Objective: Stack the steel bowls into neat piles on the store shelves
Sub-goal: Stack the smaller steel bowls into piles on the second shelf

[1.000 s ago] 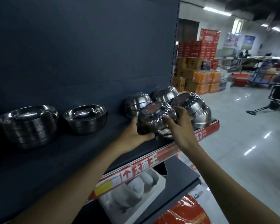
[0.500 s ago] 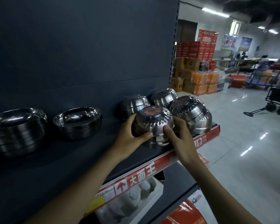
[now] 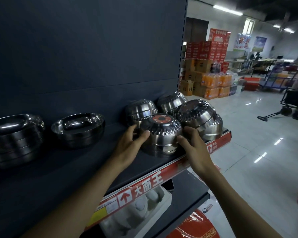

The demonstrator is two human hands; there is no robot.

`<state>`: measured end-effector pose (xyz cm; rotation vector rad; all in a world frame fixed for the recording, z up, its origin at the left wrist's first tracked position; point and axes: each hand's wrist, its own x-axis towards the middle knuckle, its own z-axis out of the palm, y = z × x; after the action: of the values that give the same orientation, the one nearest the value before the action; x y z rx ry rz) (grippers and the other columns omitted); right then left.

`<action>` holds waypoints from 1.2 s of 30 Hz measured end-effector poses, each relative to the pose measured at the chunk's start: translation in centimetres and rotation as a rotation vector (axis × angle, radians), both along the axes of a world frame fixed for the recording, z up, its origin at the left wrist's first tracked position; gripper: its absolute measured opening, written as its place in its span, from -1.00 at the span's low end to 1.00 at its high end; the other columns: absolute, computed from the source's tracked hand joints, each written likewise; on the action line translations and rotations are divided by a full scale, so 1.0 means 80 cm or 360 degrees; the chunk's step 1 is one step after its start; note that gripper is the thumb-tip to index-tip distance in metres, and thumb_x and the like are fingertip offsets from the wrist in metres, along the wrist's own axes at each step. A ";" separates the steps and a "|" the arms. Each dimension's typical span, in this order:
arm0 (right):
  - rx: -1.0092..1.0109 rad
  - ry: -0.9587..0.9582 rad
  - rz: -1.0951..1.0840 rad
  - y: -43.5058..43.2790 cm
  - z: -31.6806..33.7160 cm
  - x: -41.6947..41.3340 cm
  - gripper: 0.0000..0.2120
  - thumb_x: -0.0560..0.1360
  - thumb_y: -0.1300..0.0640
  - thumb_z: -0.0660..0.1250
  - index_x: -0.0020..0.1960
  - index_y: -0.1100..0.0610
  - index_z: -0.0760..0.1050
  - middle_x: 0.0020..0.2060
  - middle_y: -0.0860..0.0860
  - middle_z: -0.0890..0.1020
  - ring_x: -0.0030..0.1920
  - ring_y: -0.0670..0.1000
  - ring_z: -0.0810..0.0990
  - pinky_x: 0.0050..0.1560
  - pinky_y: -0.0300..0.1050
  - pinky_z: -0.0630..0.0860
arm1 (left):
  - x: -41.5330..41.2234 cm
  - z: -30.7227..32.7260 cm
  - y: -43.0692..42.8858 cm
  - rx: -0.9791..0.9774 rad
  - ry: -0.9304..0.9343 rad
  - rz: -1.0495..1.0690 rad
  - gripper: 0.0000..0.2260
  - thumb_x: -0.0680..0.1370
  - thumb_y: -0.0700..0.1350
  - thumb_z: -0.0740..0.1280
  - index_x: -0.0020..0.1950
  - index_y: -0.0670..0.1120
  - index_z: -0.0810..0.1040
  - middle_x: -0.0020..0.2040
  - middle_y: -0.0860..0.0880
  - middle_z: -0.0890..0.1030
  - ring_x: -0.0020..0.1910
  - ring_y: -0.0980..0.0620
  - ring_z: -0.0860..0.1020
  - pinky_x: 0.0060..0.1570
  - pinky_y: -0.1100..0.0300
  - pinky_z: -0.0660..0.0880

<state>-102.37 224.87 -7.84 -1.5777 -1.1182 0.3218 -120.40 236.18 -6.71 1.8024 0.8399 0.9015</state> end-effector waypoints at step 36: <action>0.0413 0.0321 0.0764 0.030 0.022 -0.277 -0.29 0.37 -0.13 0.36 0.51 -0.12 0.30 0.35 -0.02 0.53 0.31 -0.02 0.53 0.35 0.17 0.44 | -0.301 0.007 -0.055 0.0567 -0.0134 0.0589 -0.49 0.31 0.27 0.39 0.25 0.32 0.42 -0.08 0.09 0.67 -0.13 0.12 0.63 -0.11 0.28 0.54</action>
<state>-124.51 227.26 -6.06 -1.0142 -1.3129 0.6136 -144.47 231.78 -6.11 1.9233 1.0280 1.4308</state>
